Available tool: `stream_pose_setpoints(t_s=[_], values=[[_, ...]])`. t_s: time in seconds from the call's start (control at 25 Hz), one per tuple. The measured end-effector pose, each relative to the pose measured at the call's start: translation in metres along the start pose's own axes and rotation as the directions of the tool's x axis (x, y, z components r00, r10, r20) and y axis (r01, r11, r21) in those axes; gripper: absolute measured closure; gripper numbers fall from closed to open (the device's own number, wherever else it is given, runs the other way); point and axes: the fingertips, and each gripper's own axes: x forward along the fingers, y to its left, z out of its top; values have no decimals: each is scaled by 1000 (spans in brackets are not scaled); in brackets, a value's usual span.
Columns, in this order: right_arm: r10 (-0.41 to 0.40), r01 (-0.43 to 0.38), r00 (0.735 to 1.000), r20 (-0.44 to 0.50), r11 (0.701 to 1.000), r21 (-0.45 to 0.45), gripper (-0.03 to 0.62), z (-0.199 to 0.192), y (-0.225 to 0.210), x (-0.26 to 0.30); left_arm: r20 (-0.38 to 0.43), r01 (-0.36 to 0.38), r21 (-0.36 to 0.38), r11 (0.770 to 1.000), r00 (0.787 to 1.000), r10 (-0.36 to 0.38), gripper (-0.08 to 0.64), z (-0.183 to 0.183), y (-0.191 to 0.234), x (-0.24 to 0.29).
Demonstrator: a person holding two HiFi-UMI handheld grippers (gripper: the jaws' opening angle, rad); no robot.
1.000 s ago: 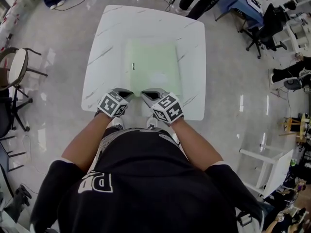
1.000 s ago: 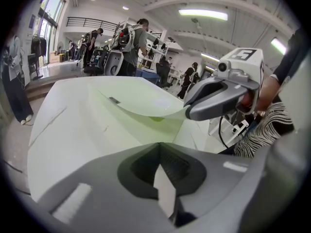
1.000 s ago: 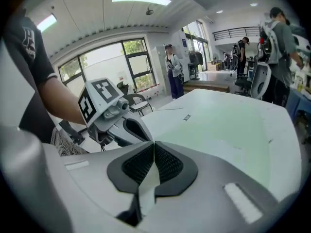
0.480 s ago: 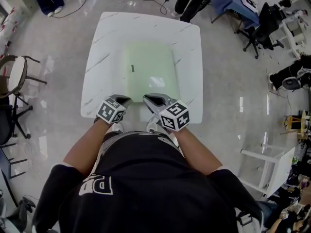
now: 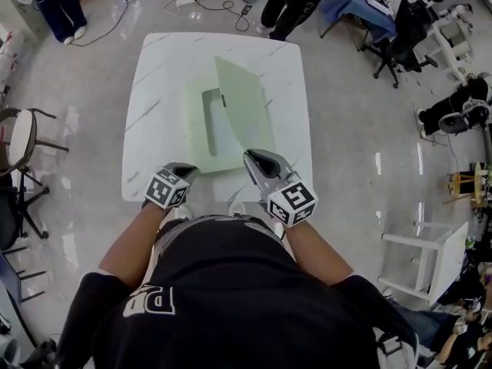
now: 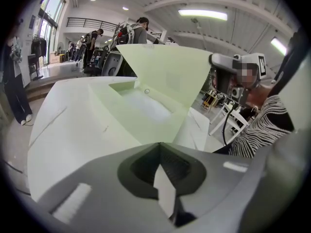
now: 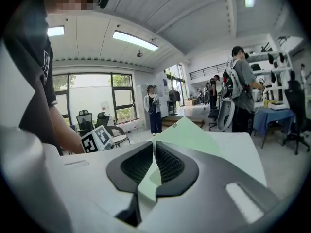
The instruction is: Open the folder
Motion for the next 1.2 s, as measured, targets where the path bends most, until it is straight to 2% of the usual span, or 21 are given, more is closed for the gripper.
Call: stream_pose_setpoints(t_s=[0.08,0.2,0.36,0.48,0.6,0.84,1.04,1.2], values=[[-56,58,998,28,997,-44,577,6,-8,-9,0,-1,2,1000,1000,1,509,0,-1,0],[-118,122,991,61,991,-59,577,15,-22,-22,2,-2,1,1000,1000,2,509,1,-3,1],[-210,214,972,104,976,-32,578,26,-47,-45,1,-9,-2,1000,1000,9,509,2,-4,-1],[-296,296,947,128,955,21,583,30,-75,-67,3,-18,-4,1000,1000,18,509,2,-4,-1],[-379,369,915,139,924,98,588,28,-107,-88,5,-22,-9,1000,1000,22,509,1,-4,0],[-498,465,859,119,856,225,589,18,-162,-126,4,-39,-15,999,999,39,509,3,-4,0],[-570,506,817,83,779,370,589,-3,-198,-150,7,-53,-24,998,999,53,509,2,-3,-2],[-603,516,795,58,724,458,589,-19,-222,-164,8,-68,-35,997,998,69,509,2,-3,-3]])
